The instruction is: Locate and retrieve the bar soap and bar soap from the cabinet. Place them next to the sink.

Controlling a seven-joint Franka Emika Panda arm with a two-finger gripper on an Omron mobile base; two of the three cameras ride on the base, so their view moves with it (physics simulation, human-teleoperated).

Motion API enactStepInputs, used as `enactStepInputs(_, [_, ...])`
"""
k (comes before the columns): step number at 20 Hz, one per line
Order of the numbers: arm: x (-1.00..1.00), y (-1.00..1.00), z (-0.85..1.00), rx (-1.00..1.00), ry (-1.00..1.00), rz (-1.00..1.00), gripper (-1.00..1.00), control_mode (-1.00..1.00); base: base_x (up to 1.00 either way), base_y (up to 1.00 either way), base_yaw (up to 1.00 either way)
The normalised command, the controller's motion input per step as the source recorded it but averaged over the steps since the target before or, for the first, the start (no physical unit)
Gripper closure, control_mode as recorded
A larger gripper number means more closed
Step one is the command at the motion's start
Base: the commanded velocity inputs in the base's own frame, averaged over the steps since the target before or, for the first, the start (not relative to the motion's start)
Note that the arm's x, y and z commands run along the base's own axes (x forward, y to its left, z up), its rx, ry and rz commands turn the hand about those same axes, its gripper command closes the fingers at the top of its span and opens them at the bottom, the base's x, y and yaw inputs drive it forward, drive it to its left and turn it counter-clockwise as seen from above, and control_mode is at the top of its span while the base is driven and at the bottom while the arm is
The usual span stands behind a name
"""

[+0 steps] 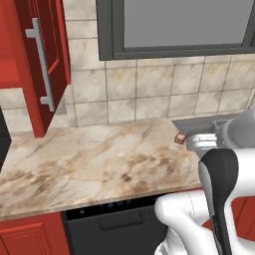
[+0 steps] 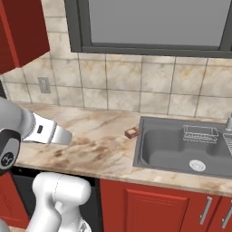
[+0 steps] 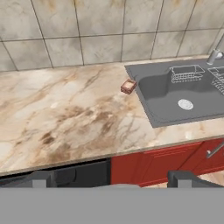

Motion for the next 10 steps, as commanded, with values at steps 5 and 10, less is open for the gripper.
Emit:
enactStepInputs(5, [0.00,0.00,0.00,0.00,0.00,0.00,-1.00,1.00,-0.06,0.67,0.00])
enactStepInputs(10, [0.00,0.00,0.00,0.00,0.00,0.00,-1.00,1.00,-0.08,0.63,0.00])
